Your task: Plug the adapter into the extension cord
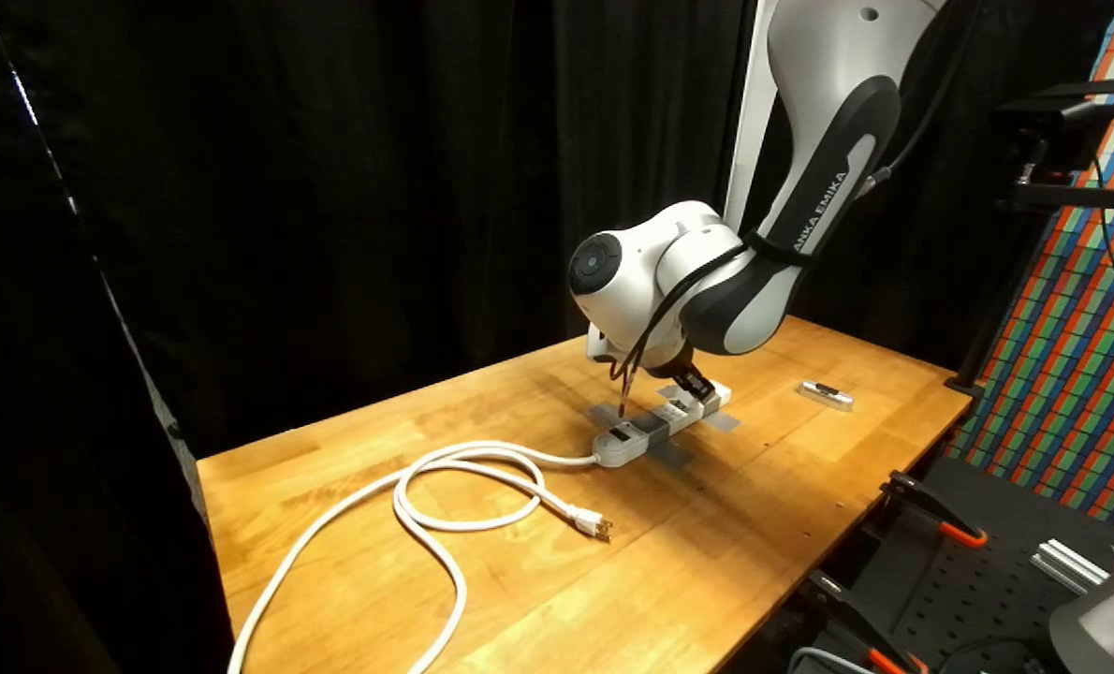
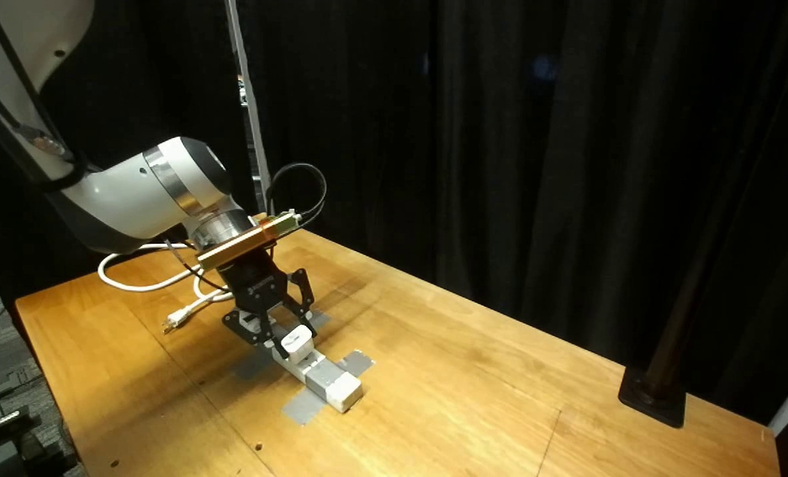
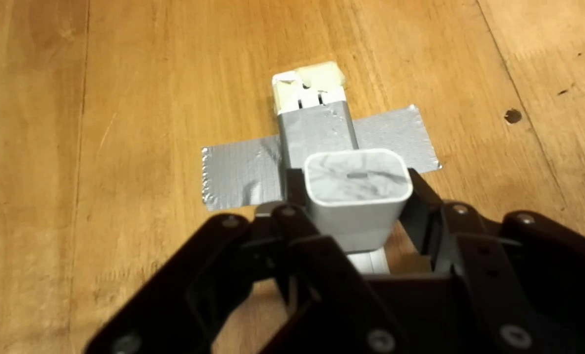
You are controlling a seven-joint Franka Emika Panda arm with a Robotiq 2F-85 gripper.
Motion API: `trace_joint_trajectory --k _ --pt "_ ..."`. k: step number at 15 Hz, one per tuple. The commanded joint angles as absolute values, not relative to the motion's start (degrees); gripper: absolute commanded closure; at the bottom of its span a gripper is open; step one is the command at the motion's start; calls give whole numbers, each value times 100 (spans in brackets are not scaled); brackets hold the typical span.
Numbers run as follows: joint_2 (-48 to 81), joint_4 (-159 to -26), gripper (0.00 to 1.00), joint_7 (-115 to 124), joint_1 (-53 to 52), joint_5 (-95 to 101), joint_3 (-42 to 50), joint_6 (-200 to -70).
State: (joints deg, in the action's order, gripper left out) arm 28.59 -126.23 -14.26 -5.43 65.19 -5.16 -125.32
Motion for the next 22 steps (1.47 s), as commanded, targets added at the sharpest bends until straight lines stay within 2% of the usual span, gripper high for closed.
trace_joint_trajectory --k 1,11,22 --pt "2969 -12569 77 -1694 -601 6588 -604 -12350" --pt "3130 -12575 77 -2346 -666 6694 -829 -12018" --pt "3209 -12644 77 -1964 -727 6867 -881 -11820"
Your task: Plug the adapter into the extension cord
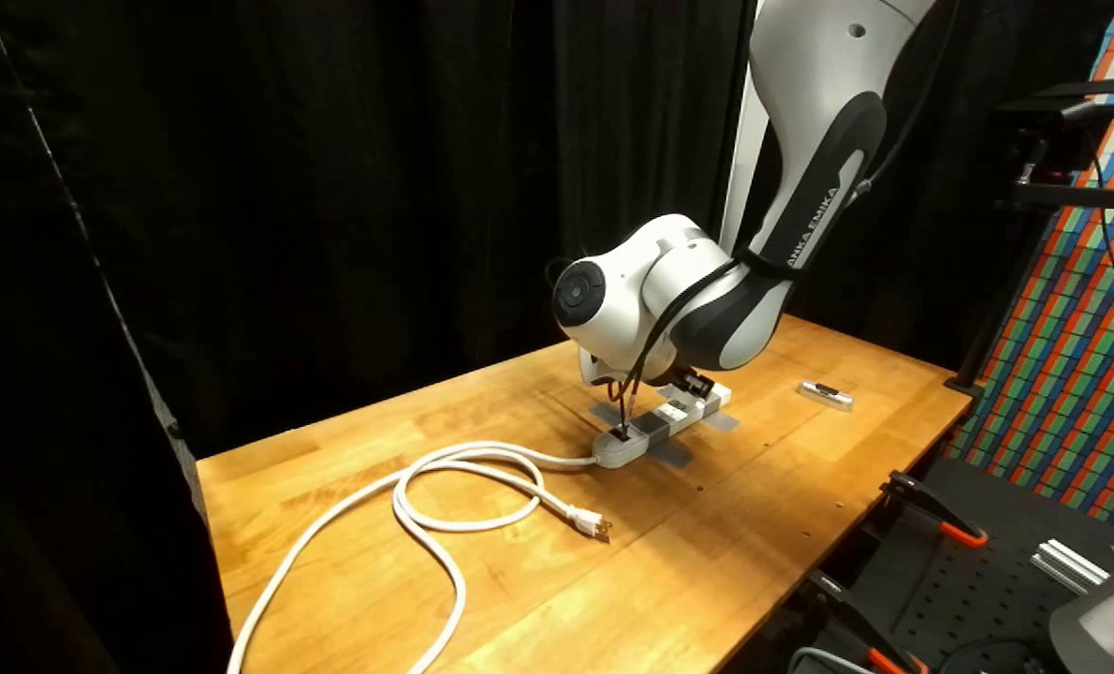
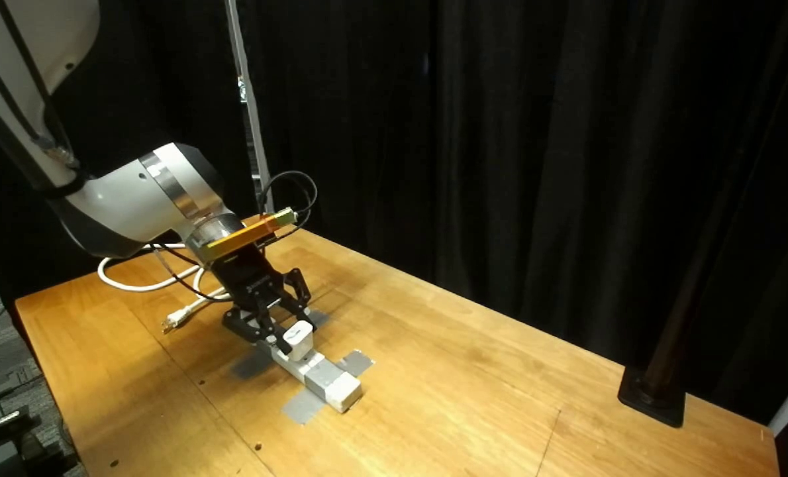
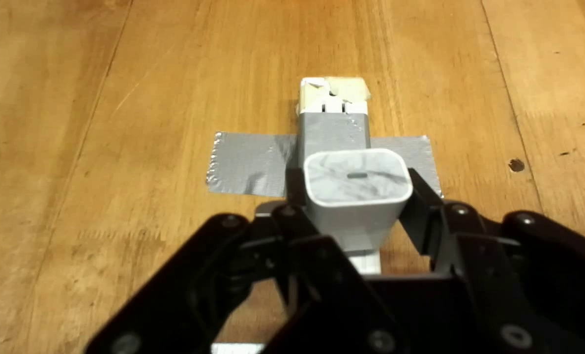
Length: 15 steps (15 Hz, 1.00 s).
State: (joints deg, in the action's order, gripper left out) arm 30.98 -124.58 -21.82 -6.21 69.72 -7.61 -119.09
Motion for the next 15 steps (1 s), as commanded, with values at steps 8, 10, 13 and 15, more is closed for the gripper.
trace_joint_trajectory --k 8,10,13,15 --pt "3234 -12684 77 -1609 -844 6756 -1017 -11663" --pt "3243 -12663 77 -1580 -859 6697 -1088 -11646" --pt "3279 -12623 77 -1567 -892 6633 -1223 -11660" --pt "3318 -12635 77 -1579 -932 6447 -1297 -11639"
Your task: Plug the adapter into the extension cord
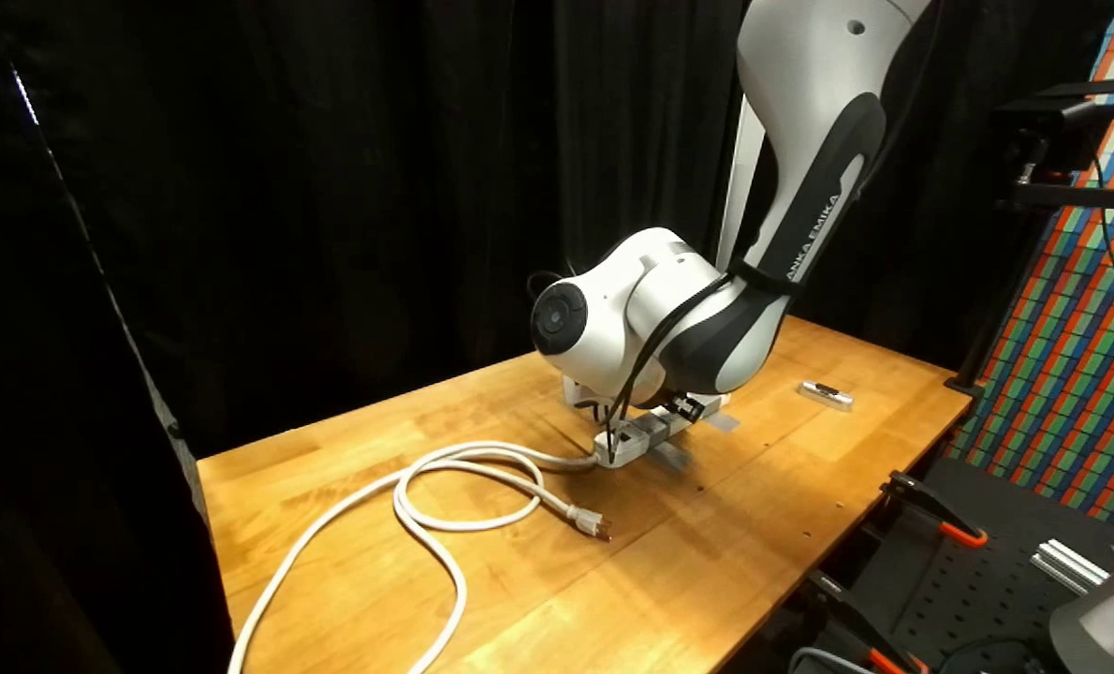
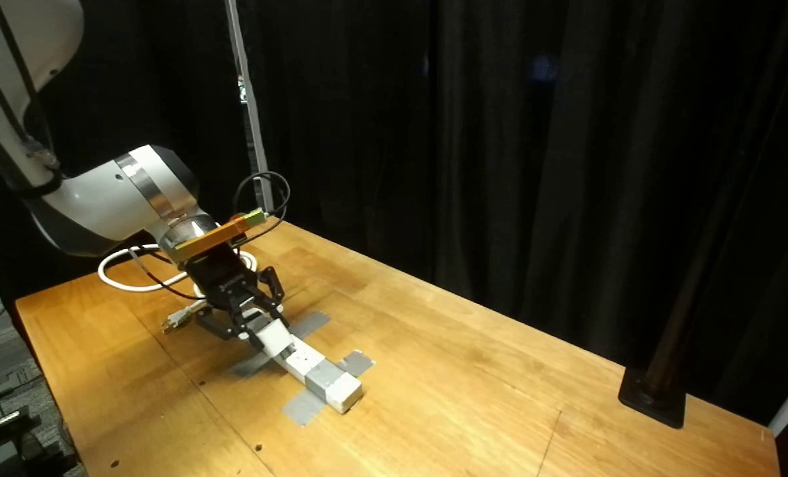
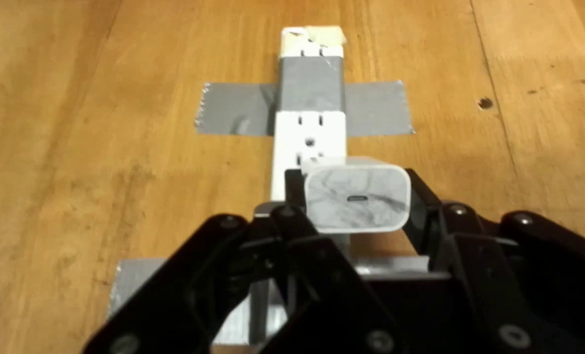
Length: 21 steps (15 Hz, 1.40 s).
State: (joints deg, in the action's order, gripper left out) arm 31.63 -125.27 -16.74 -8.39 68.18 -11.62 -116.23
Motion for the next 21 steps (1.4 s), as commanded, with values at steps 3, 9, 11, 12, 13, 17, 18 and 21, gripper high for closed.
trace_joint_trajectory --k 3,9,11,12,13,17,18,21 --pt "3422 -12639 77 -1546 -981 6196 -1317 -11680" --pt "3015 -12333 77 -1317 -767 5917 -1248 -11848" --pt "2714 -12282 77 -1431 -581 5353 -1275 -11959" --pt "2509 -12295 77 -1584 -470 5042 -1295 -12028" --pt "2344 -12273 77 -1671 -389 4752 -1295 -12126" --pt "1653 -12387 77 -2503 -17 3290 -1246 -12684" --pt "1517 -12459 77 -2733 57 2962 -1218 -12919" --pt "1280 -12718 77 -3547 269 1898 -1165 -13669"
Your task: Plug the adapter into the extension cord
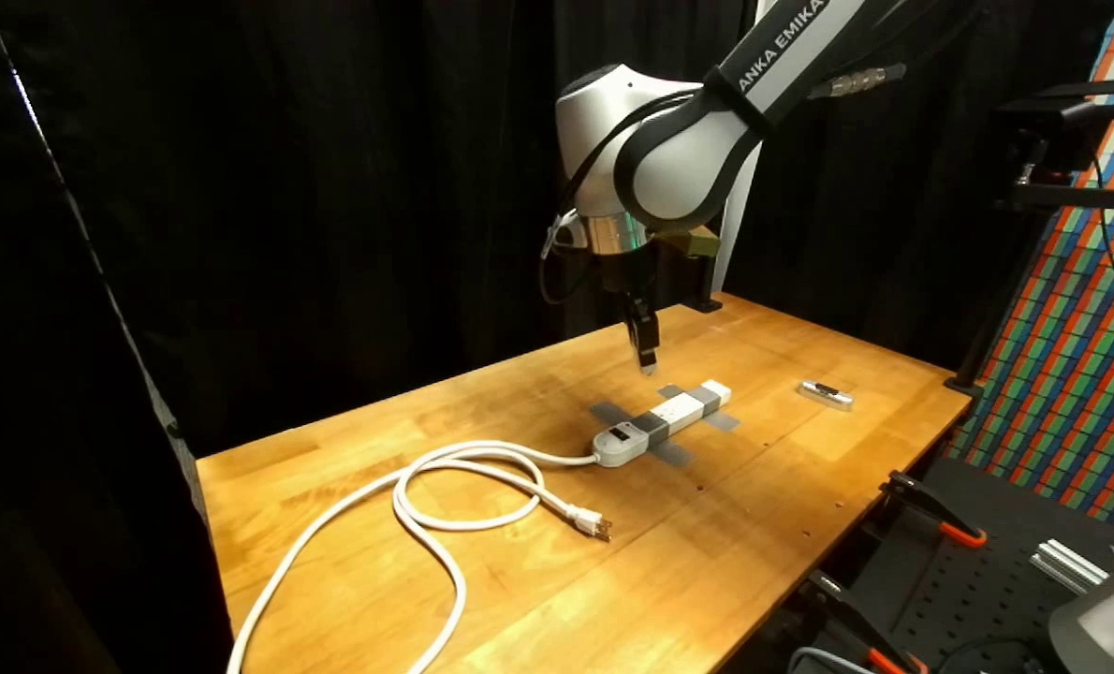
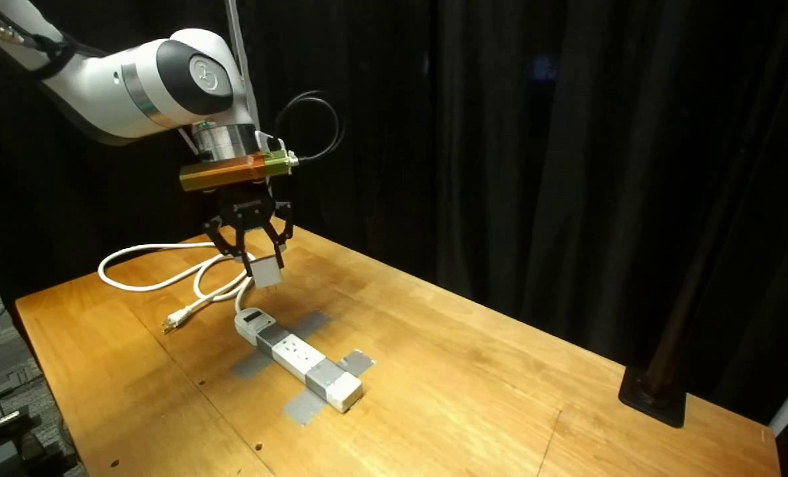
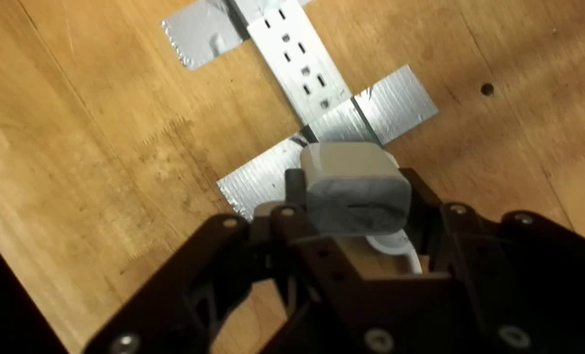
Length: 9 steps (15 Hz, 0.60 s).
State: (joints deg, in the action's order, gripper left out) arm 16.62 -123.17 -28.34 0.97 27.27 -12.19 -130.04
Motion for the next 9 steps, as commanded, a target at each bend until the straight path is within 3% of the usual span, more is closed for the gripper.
trace_joint_trajectory --k 1,5,9 --pt "1239 -12813 77 -3919 356 1508 -1176 -13916" --pt "1218 -13112 77 -5768 612 312 -1212 -14254" --pt "1277 -13228 77 -6917 650 307 -958 -14155"
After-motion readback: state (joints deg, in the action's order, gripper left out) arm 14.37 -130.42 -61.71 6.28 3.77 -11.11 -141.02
